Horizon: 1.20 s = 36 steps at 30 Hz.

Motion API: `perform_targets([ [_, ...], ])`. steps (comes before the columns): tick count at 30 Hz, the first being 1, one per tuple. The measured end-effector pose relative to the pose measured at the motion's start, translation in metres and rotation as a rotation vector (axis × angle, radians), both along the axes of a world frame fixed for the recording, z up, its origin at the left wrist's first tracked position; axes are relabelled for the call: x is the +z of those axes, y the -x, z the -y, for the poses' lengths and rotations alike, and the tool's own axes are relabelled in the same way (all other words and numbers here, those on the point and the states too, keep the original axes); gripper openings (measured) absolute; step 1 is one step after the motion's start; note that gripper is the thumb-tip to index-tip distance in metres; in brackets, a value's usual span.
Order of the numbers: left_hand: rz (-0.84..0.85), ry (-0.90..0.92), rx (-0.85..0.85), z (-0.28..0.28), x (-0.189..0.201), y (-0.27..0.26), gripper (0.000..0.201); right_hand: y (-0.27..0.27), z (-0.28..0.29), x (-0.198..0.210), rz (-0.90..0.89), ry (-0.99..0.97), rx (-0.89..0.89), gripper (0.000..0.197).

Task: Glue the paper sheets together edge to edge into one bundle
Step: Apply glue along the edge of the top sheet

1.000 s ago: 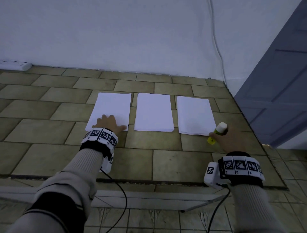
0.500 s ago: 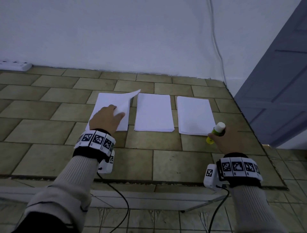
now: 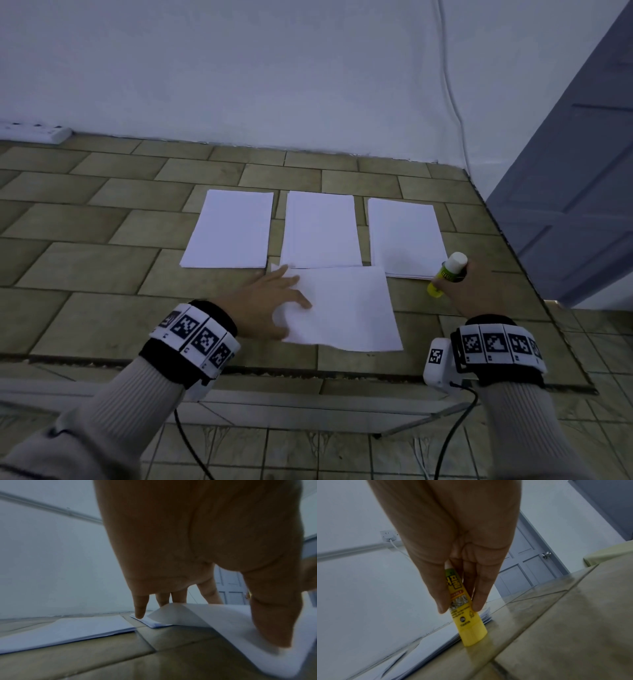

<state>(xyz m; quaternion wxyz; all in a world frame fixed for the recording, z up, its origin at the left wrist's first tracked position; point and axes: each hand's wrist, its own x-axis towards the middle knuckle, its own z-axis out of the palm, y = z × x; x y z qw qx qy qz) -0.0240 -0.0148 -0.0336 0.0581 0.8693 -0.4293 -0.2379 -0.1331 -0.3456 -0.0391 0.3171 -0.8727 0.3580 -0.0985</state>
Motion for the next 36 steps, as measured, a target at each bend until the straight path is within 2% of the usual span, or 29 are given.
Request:
perform_targets([
  [4,0.015,-0.163,-0.048,-0.001,0.000,0.007,0.067,0.001,-0.001,0.001,-0.009,-0.012,0.001,0.044],
  [7,-0.008,-0.191,-0.043,-0.002,0.002,0.010,0.070,0.002,-0.002,0.002,-0.014,-0.012,0.001,0.046],
  [13,-0.059,-0.086,0.014,-0.004,0.003,0.013,0.061,0.001,-0.002,0.003,-0.031,-0.028,-0.004,0.048],
  [17,0.000,0.055,0.138,-0.009,-0.002,0.015,0.054,0.003,-0.005,0.007,-0.015,-0.025,0.015,0.048],
  [20,0.075,-0.034,0.278,-0.006,-0.005,0.022,0.069,0.004,-0.009,0.011,0.033,-0.033,0.109,0.043],
  [22,0.145,-0.111,0.311,-0.004,-0.009,0.029,0.076,0.002,-0.014,0.015,0.068,-0.045,0.176,0.045],
  [25,0.191,-0.166,0.305,-0.004,-0.016,0.034,0.080,-0.003,-0.024,0.022,0.121,-0.111,0.248,0.050],
  [30,0.227,-0.156,0.259,-0.003,-0.017,0.035,0.083,-0.013,-0.053,0.031,0.193,-0.076,0.463,0.026],
  [34,0.179,-0.122,0.266,-0.003,-0.022,0.039,0.083,-0.027,-0.081,0.027,0.259,-0.129,0.516,0.023],
  [36,0.176,-0.122,0.262,-0.005,-0.028,0.042,0.093,-0.033,-0.094,0.023,0.292,-0.147,0.531,0.026],
])
